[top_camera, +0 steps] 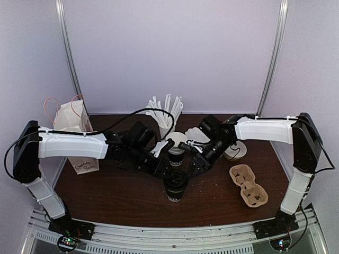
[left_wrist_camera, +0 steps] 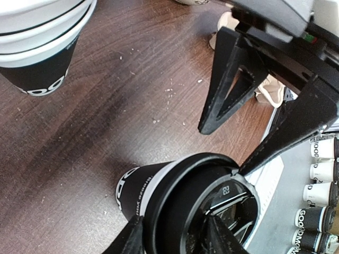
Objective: Pack the takeout coffee
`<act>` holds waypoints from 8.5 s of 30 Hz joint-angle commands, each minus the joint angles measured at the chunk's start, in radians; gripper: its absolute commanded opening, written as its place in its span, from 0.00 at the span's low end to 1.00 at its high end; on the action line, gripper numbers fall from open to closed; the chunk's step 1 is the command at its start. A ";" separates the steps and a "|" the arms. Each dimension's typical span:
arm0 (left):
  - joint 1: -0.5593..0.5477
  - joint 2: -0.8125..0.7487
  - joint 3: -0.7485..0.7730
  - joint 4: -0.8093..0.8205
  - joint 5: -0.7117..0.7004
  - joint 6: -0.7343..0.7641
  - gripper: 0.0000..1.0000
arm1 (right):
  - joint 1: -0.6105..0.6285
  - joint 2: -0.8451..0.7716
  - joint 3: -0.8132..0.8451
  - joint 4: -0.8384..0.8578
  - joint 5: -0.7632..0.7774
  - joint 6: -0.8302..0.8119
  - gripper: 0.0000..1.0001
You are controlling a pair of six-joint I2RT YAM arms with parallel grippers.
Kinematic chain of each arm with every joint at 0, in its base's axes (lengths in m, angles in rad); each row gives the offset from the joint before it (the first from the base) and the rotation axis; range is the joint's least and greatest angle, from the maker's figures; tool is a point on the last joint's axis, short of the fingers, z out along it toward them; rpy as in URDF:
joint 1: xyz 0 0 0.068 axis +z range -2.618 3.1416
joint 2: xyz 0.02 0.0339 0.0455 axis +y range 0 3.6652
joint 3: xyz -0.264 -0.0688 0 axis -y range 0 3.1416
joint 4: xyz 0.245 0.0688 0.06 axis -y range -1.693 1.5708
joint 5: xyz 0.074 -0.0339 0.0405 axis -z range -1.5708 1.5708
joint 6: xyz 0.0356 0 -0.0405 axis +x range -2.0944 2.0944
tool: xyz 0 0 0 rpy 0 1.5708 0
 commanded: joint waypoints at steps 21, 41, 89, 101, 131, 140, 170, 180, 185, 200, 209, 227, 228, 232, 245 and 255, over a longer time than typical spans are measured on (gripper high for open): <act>0.003 -0.094 0.040 0.004 -0.094 0.117 0.63 | -0.018 -0.062 0.040 0.018 -0.022 -0.016 0.59; -0.178 -0.091 0.218 -0.352 -0.393 0.574 0.83 | -0.292 -0.426 -0.012 -0.044 0.088 -0.177 0.76; -0.190 0.077 0.314 -0.379 -0.316 0.612 0.97 | -0.421 -0.511 -0.087 0.018 0.028 -0.132 0.79; -0.190 0.122 0.344 -0.416 -0.282 0.628 0.90 | -0.426 -0.512 -0.093 0.024 0.028 -0.133 0.79; -0.191 -0.046 0.295 -0.416 -0.306 0.632 0.95 | -0.413 -0.486 -0.171 0.102 -0.036 -0.049 0.76; -0.077 -0.027 0.279 -0.324 -0.278 0.230 0.86 | -0.255 -0.381 -0.215 0.153 -0.077 0.008 0.63; 0.013 -0.023 0.010 0.011 0.013 0.018 0.68 | -0.027 -0.036 -0.111 0.177 -0.170 0.104 0.48; 0.066 -0.110 -0.097 0.066 -0.029 -0.129 0.57 | -0.027 -0.016 -0.095 0.167 -0.174 0.103 0.47; 0.069 -0.131 -0.119 0.112 0.000 -0.137 0.58 | -0.027 -0.013 -0.094 0.165 -0.173 0.100 0.47; 0.078 -0.191 -0.166 0.010 -0.098 -0.221 0.47 | -0.027 -0.002 -0.084 0.154 -0.158 0.101 0.46; 0.077 -0.147 -0.218 0.176 0.068 -0.293 0.44 | -0.027 0.004 -0.081 0.149 -0.154 0.098 0.46; 0.078 -0.094 -0.254 0.139 0.041 -0.313 0.41 | -0.027 0.046 -0.068 0.145 -0.138 0.102 0.46; 0.078 -0.087 -0.257 0.138 0.041 -0.315 0.41 | -0.027 0.051 -0.068 0.144 -0.129 0.105 0.45; 0.078 -0.067 -0.273 0.139 0.039 -0.318 0.40 | -0.027 0.073 -0.066 0.111 -0.045 0.094 0.41; 0.082 -0.013 -0.332 0.097 -0.006 -0.336 0.35 | 0.002 0.149 -0.015 0.012 0.128 0.055 0.40; 0.084 0.020 -0.373 0.037 -0.096 -0.290 0.32 | 0.019 0.115 -0.001 -0.011 0.175 0.005 0.41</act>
